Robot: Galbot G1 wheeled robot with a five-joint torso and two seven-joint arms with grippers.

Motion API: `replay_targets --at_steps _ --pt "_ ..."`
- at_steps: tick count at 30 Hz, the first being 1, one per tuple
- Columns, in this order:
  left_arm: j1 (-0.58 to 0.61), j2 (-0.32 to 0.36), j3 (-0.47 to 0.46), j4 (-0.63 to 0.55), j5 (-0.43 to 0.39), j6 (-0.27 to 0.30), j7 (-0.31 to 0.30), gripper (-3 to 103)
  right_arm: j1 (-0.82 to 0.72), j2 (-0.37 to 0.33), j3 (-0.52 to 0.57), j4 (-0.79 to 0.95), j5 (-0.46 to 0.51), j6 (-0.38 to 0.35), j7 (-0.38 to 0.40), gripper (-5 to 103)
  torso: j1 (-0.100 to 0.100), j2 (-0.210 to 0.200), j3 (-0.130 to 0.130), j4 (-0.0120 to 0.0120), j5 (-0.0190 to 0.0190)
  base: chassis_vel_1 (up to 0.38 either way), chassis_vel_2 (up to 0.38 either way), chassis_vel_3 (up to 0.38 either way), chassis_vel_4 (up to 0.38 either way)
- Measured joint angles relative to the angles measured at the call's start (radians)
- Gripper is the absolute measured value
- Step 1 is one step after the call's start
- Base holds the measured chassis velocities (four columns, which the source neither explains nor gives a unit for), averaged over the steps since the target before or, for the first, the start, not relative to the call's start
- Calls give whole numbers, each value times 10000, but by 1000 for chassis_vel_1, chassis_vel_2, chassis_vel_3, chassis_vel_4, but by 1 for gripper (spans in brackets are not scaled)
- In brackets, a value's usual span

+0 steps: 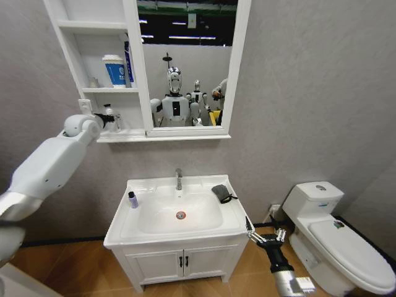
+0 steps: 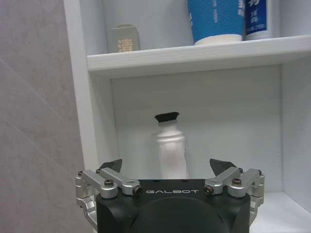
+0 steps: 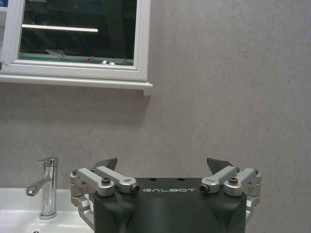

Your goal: Move facial cleanser and shampoo from washbasin to cabinet, then wipe washbasin with towel.

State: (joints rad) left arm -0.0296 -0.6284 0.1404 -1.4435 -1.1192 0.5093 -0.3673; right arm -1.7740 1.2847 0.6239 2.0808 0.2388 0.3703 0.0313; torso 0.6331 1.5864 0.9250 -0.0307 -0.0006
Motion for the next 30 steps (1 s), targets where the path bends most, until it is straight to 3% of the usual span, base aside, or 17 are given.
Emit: replay_targets --at_steps 2,3,4,5,6,7,8,9,13,15,20,21,30 --pt "1659 862 -1043 -1420 -180 -130 -83 100 53 -2 -81 -21 -39 -14 0 100 -1 1 -1 3 -1 0 0 0 0" --pt "1659 862 -1043 -1420 -180 -130 -83 100 53 -2 -81 -21 -39 -14 0 100 -1 1 -1 3 -1 0 0 0 0" --pt "2727 1410 -1605 -2228 -134 -487 -118 100 88 2 -125 -27 -63 -36 2 100 -1 0 0 6 -15 0 0 0 0" --pt "3736 1942 -2013 -3103 -36 -965 -143 100 124 21 -161 -52 -90 -51 2 100 -1 0 -1 7 -5 0 0 0 0" --pt "3736 1942 -2013 -3103 -36 -965 -143 100 124 21 -161 -52 -90 -51 2 100 -1 0 -1 7 -5 0 0 0 0" --pt "4607 2254 -2248 -3768 30 -1365 -204 100 135 61 -179 -91 -124 -53 3 100 -4 2 -3 9 9 0 0 0 0" --pt "4607 2254 -2248 -3768 30 -1365 -204 100 135 61 -179 -91 -124 -53 3 100 -4 2 -3 9 9 0 0 0 0" --pt "5403 2344 -2397 -4262 133 -1687 -273 100 71 150 -145 -98 -190 -30 2 100 -4 2 -2 10 4 0 0 0 0" --pt "6632 2106 -2492 -4810 611 -2185 -366 100 -192 357 -11 3 -308 63 5 100 -3 2 -1 -10 0 0 0 0 0" --pt "8095 1883 -2704 -5176 1263 -2517 -562 100 -201 402 9 53 -336 75 21 100 0 1 0 0 0 0 0 0 0" --pt "9469 1353 -2766 -5285 1983 -2735 -690 98 -245 450 81 70 -336 111 32 100 0 1 0 3 0 0 0 0 0" --pt "10186 944 -2792 -5195 2434 -2826 -757 97 -253 454 110 37 -331 139 38 100 -1 0 0 3 -4 0 0 0 0" --pt "11324 -225 -2968 -4599 2686 -2892 -1183 95 -374 454 203 -79 -290 256 44 100 0 0 0 3 1 0 0 0 0"
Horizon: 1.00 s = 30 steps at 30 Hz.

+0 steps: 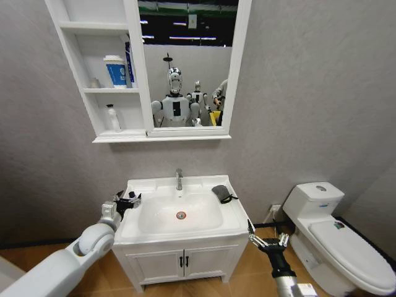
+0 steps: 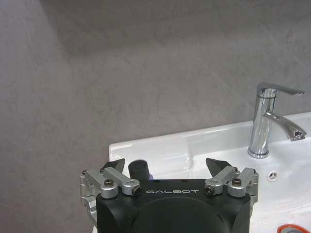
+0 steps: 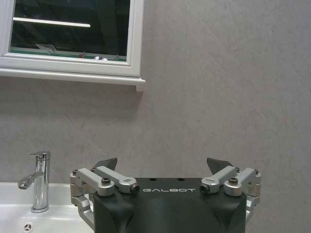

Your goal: Move facial cleanser and shampoo from washbasin to cabinet, then wipe washbasin with towel.

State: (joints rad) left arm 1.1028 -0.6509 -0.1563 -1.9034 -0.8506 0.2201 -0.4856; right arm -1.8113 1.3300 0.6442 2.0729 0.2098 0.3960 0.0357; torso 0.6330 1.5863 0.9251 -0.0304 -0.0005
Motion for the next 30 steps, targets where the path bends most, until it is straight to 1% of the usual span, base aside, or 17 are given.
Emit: replay_targets --at_steps 2,3,5,6,8,9,12,13,15,17,19,21,28,30 --pt "-139 -276 207 438 18 7 0 95 7 -2 -10 -17 0 1 0 100 0 0 0 0 -2 0 0 0 0" --pt "-139 -276 207 438 18 7 0 95 7 -2 -10 -17 0 1 0 100 0 0 0 0 -2 0 0 0 0" --pt "-457 -539 432 1018 41 15 -2 94 14 -6 -25 -10 1 1 1 100 0 0 0 -1 1 0 0 0 0" --pt "-457 -539 432 1018 41 15 -2 94 14 -6 -25 -10 1 1 1 100 0 0 0 -1 1 0 0 0 0" --pt "-747 -846 618 1735 98 23 0 94 19 -8 -20 -3 9 0 17 100 2 -1 1 -2 -4 0 0 0 0" --pt "-835 -962 666 1985 105 26 4 94 13 -12 -2 -19 20 2 19 100 2 -2 1 -1 -3 0 0 0 0" --pt "-908 -1081 704 2208 123 25 20 94 4 -18 11 -47 29 10 19 100 2 -1 1 -1 -2 0 0 0 0" --pt "-1021 -1276 748 2537 188 23 73 94 -1 -36 25 -92 46 20 19 100 2 -1 1 0 -2 0 0 0 0" --pt "-1111 -1410 763 2733 254 8 115 94 1 -47 25 -108 53 22 20 100 1 -1 1 0 -2 0 0 0 0" --pt "-1448 -1728 828 3237 386 -36 220 94 17 -71 28 -112 73 22 27 100 2 -1 1 -1 -3 0 0 0 0" --pt "-1527 -1780 848 3338 400 -43 236 94 21 -77 26 -113 73 22 29 100 2 -1 1 -1 -2 0 0 0 0" --pt "-1809 -1935 925 3693 469 -59 323 94 54 -105 18 -148 74 17 38 100 2 -1 1 -1 -3 0 0 0 0" --pt "-2089 -2112 986 4052 513 -92 445 94 85 -136 15 -216 85 6 47 100 2 -1 1 0 -1 0 0 0 0" --pt "-2242 -2274 1017 4292 568 -118 508 94 98 -143 17 -243 90 6 50 100 2 -2 1 -1 -2 0 0 0 0"
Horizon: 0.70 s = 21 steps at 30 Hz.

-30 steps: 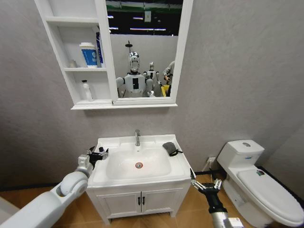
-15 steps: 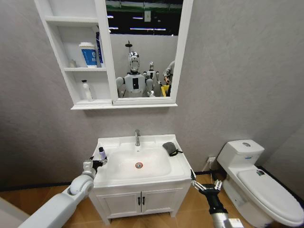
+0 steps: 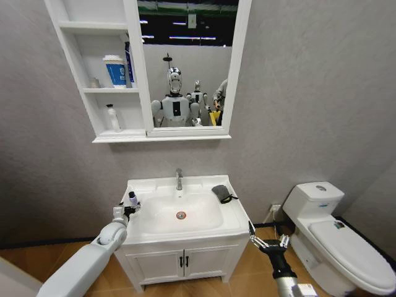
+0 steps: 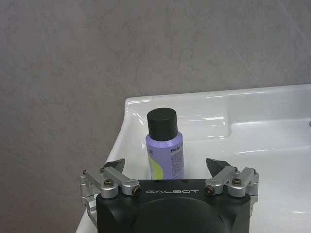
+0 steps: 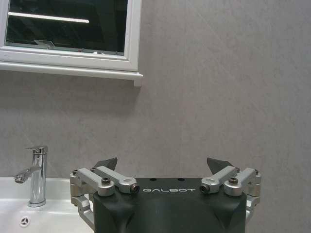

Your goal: Move facial cleanser and shampoo from washbasin to cabinet, then wipe washbasin with towel.

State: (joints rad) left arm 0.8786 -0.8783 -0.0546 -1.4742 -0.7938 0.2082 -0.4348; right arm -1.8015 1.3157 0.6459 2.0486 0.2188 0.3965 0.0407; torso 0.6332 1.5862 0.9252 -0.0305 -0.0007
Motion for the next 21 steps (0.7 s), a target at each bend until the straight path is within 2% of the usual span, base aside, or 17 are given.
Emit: replay_targets --at_steps 11,12,14,15,16,17,18,20,21 --pt "-514 -444 -4 1098 400 -226 329 94 38 -84 -31 -93 49 -11 10 100 0 0 0 0 0 0 0 0 0" --pt "-551 -475 -8 1187 431 -243 373 91 46 -87 -31 -99 50 -11 11 100 0 0 0 1 0 0 0 0 0" --pt "-585 -508 -18 1263 453 -250 418 91 54 -90 -32 -99 50 -11 12 100 0 0 0 0 0 0 0 0 0" --pt "-621 -539 -35 1351 471 -252 463 81 58 -93 -35 -99 50 -12 15 100 0 1 0 0 0 0 0 0 0" --pt "-621 -539 -35 1351 471 -252 463 81 58 -93 -35 -99 50 -12 15 100 0 1 0 0 0 0 0 0 0" --pt "-638 -554 -48 1409 473 -268 521 75 61 -96 -37 -100 50 -16 18 100 0 0 0 0 0 0 0 0 0" --pt "-638 -554 -48 1409 473 -268 521 75 61 -96 -37 -100 50 -16 18 100 0 0 0 0 0 0 0 0 0" --pt "-645 -558 -73 1490 475 -316 681 64 63 -105 -35 -108 52 -19 23 100 0 0 0 0 0 0 0 0 0" --pt "-645 -558 -73 1490 475 -316 681 64 63 -105 -35 -108 52 -19 23 100 0 0 0 0 0 0 0 0 0"
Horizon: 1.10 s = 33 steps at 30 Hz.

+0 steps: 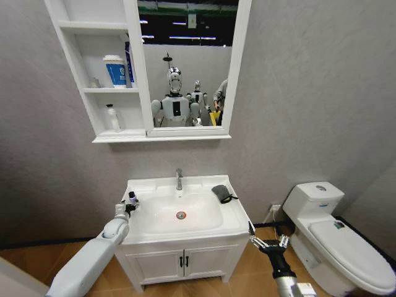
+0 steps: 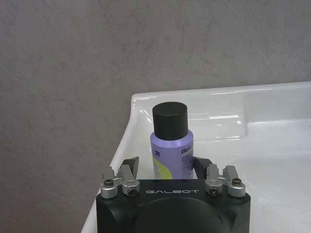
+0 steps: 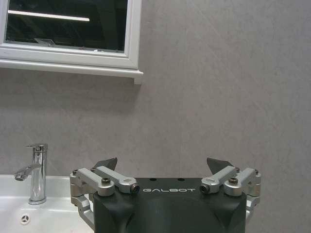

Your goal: Move facial cleanser and shampoo from washbasin to cabinet, then wipe washbasin with towel.

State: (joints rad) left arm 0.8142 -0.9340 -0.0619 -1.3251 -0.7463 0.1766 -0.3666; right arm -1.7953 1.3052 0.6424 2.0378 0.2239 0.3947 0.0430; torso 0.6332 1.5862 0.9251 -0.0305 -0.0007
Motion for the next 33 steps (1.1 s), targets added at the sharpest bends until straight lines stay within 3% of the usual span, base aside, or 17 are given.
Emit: replay_targets --at_steps 3,11,16,18,19,21,22,24,27,29,30,33 --pt "-1 -17 -14 77 0 -69 192 47 -3 -2 10 -2 1 0 7 100 0 0 0 0 -1 0 0 0 0" --pt "32 103 -16 -184 -96 -123 283 42 -5 18 31 -37 9 1 14 100 0 0 0 0 -2 0 0 0 0" --pt "225 949 -86 -1398 -204 -120 205 42 -4 55 40 -46 13 24 16 100 0 0 0 0 -3 0 0 0 0" --pt "273 1865 -165 -2499 -471 70 -49 42 9 59 40 -53 16 41 16 100 -2 0 0 1 -1 0 0 0 0" --pt "273 1865 -165 -2499 -471 70 -49 42 9 59 40 -53 16 41 16 100 -2 0 0 1 -1 0 0 0 0" --pt "16 2707 -254 -3689 -1000 355 -234 42 42 63 17 -52 18 41 16 100 -2 0 -1 3 -1 0 0 0 0" --pt "16 2707 -254 -3689 -1000 355 -234 42 42 63 17 -52 18 41 16 100 -2 0 -1 3 -1 0 0 0 0" --pt "-513 3453 -344 -4729 -1957 841 -388 42 89 57 -52 -49 12 36 15 100 -3 1 -1 0 1 0 0 0 0" --pt "-846 3814 -401 -5133 -2475 1115 -400 42 123 49 -93 -15 3 20 15 100 -1 1 0 0 -1 0 0 0 0" --pt "-1736 4430 -424 -5663 -3612 1841 -430 42 173 31 -133 89 -6 -20 14 100 -2 1 -1 2 0 0 0 0 0" --pt "-1736 4430 -424 -5663 -3612 1841 -430 42 173 31 -133 89 -6 -20 14 100 -2 1 -1 2 0 0 0 0 0" --pt "-3497 4802 -162 -5669 -4875 2894 -550 42 126 -27 -136 192 -3 -26 13 100 -2 1 0 0 -4 0 0 0 0"
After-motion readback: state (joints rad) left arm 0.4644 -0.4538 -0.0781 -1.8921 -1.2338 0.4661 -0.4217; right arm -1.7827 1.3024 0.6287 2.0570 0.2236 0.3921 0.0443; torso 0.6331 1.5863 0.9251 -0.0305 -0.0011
